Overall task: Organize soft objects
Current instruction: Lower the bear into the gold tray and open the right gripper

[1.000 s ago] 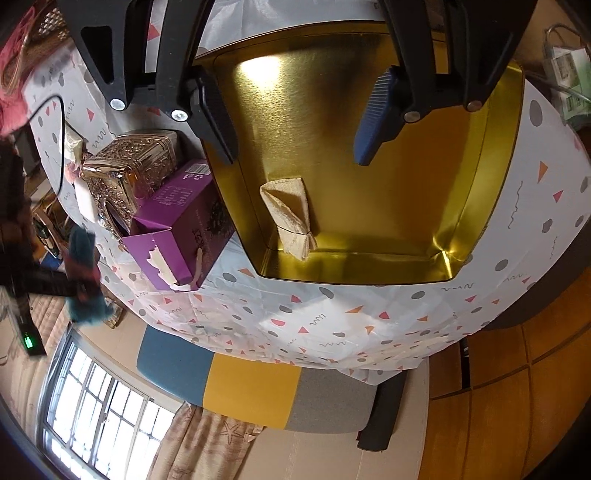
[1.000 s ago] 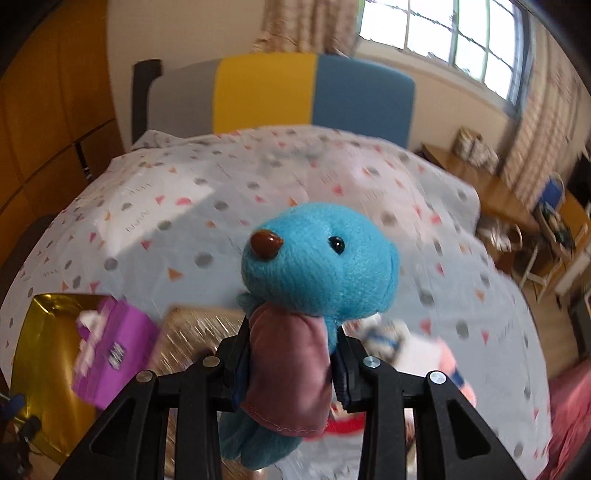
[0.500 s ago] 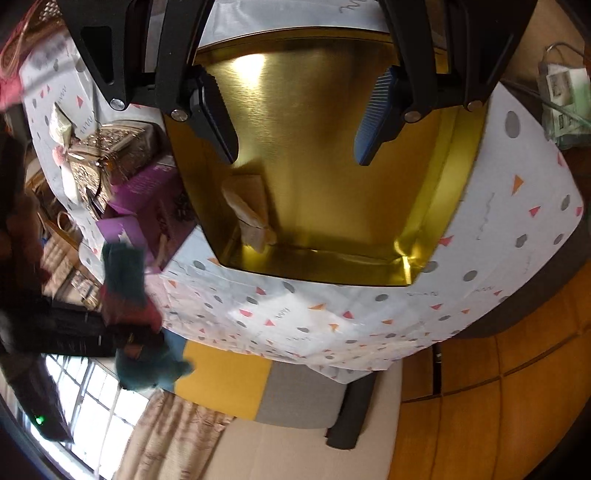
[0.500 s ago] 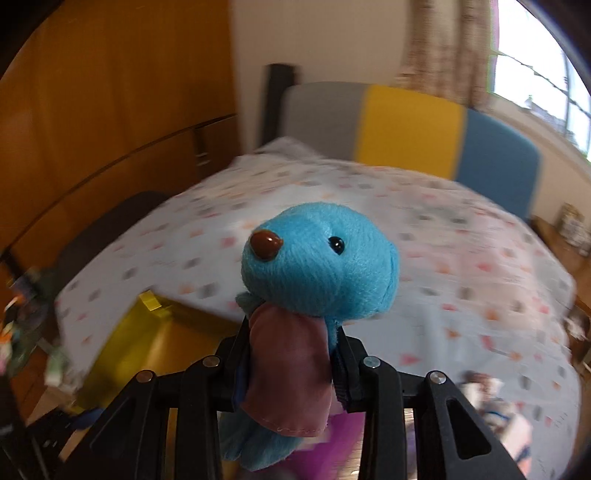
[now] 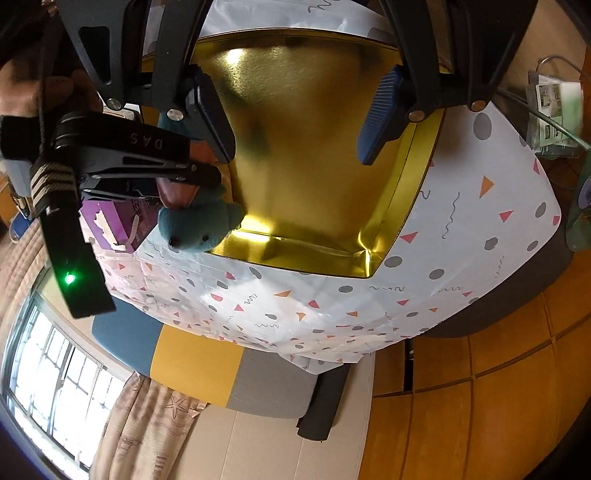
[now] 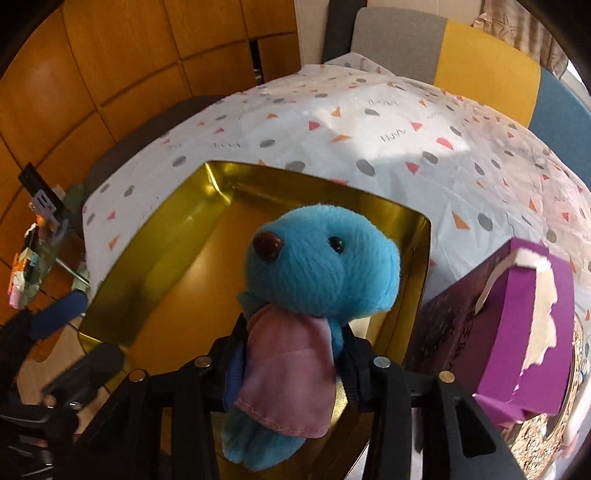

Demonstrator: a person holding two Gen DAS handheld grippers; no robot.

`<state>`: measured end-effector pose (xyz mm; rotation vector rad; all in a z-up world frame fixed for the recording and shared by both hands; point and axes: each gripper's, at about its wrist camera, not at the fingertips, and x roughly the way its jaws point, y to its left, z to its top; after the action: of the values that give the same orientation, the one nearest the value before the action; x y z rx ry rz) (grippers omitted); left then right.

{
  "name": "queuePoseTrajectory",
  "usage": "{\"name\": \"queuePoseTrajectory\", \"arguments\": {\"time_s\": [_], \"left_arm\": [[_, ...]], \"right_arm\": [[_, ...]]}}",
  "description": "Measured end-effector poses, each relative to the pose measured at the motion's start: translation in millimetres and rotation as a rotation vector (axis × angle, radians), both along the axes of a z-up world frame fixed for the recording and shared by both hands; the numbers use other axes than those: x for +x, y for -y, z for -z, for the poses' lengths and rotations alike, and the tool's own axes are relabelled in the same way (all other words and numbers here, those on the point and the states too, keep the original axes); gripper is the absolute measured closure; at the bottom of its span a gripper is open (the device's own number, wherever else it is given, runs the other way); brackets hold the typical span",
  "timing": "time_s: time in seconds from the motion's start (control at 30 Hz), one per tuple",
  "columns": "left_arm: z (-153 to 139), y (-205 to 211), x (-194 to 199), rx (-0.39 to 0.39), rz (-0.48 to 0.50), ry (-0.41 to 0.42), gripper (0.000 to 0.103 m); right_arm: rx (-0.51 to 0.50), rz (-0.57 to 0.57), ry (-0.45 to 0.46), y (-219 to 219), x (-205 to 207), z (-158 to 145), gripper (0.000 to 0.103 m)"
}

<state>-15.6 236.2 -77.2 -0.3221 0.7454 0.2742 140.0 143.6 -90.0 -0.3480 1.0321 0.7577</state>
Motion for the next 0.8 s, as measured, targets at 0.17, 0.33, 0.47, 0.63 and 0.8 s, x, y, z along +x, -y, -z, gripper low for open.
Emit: {"name": "queuePoseTrajectory", "arguments": {"time_s": [0.17,0.33,0.47,0.63,0.8], "left_arm": [[-0.8,1.9,-0.5,0.005,0.002,0.005,0.028],[-3.6,5.1,-1.1,0.016,0.002,0.012,0.026],[-5.0,7.0,-2.0,0.027,0.003,0.014,0.026],[-7.5,11.6,-2.8,0.043,0.013,0.021,0.026],[-8.9,19.9,-2.0,0.053,0.034,0.022,0.026]], "right_arm": [[-0.016,0.021,0.009,5.9,1.7,6.0,0.054],[0.008,0.04,0.011,16.0,-1.1,1.7,0.04],[0.021,0.051,0.05,19.6,-6.2,-9.8,0.038],[0.042,0.084,0.128,36.8,-15.2,-29.4,0.038],[0.082,0.136,0.187,61.6,-23.6,-44.7,0.038]]}}
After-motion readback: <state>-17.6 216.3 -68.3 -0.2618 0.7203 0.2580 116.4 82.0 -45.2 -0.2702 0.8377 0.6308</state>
